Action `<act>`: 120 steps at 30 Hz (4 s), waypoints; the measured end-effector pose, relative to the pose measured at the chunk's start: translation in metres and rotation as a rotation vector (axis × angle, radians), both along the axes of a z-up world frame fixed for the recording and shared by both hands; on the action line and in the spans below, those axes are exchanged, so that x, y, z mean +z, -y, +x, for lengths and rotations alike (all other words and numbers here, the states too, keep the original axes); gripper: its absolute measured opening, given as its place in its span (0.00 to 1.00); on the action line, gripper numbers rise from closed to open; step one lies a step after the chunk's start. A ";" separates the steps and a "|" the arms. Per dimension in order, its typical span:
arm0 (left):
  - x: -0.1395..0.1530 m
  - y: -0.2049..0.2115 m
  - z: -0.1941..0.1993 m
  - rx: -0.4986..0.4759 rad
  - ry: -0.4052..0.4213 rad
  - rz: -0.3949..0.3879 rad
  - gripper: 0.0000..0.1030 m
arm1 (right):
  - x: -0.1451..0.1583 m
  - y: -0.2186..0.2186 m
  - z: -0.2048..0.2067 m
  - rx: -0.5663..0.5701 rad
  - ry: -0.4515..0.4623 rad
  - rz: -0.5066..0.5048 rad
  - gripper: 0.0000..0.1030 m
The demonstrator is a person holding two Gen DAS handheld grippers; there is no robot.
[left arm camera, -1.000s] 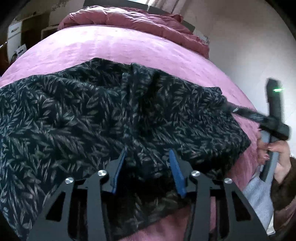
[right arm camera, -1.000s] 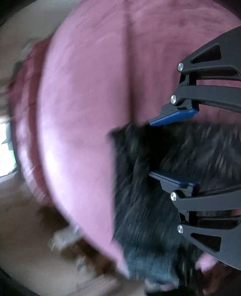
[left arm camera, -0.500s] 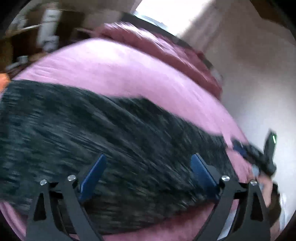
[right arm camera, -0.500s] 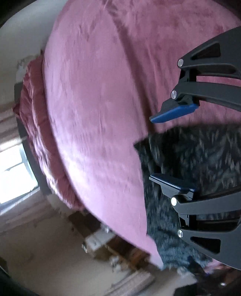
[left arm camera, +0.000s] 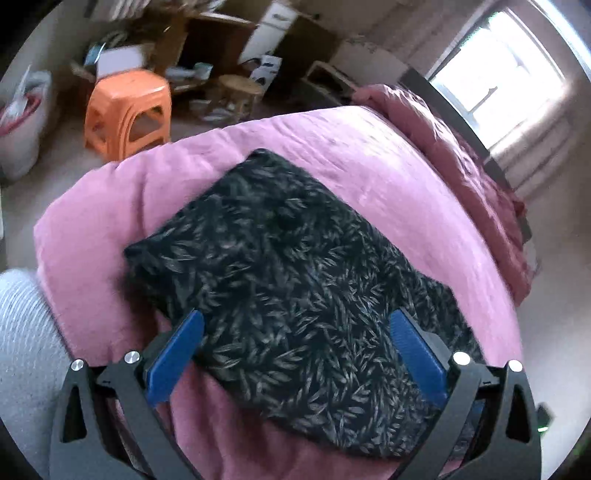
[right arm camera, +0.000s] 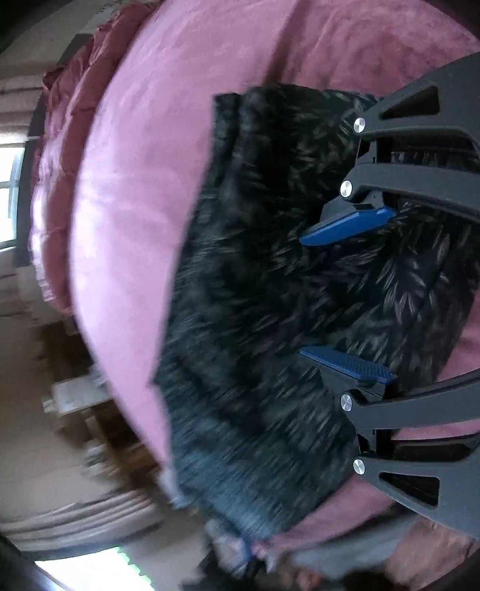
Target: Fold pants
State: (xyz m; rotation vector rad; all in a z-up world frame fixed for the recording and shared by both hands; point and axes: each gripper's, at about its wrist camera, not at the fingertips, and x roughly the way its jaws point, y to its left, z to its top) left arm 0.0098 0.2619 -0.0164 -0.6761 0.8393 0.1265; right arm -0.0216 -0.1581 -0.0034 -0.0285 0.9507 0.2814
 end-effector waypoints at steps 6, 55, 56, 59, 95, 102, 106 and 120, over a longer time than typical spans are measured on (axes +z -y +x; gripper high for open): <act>0.014 0.000 -0.006 0.053 -0.014 0.086 0.72 | 0.003 0.011 0.003 -0.024 -0.021 0.072 0.58; 0.066 0.119 0.035 -0.117 0.190 0.302 0.11 | 0.014 0.050 -0.001 -0.127 -0.039 0.289 0.62; 0.072 0.130 0.033 -0.138 0.206 0.309 0.11 | 0.015 0.051 -0.001 -0.131 -0.039 0.298 0.62; 0.088 0.161 0.029 -0.213 0.257 0.325 0.11 | 0.018 0.059 -0.002 -0.150 -0.034 0.351 0.62; 0.075 0.346 -0.109 -0.906 0.496 0.585 0.69 | 0.003 0.130 0.003 -0.349 -0.142 0.698 0.65; 0.061 0.223 -0.088 -0.733 0.389 0.499 0.74 | -0.010 0.115 0.022 -0.288 -0.211 0.710 0.55; 0.032 0.208 -0.074 -0.749 0.321 0.516 0.76 | -0.011 0.104 0.029 -0.263 -0.195 0.651 0.16; 0.012 0.240 -0.048 -0.899 0.250 0.460 0.67 | 0.043 0.126 -0.038 -0.343 0.005 0.598 0.13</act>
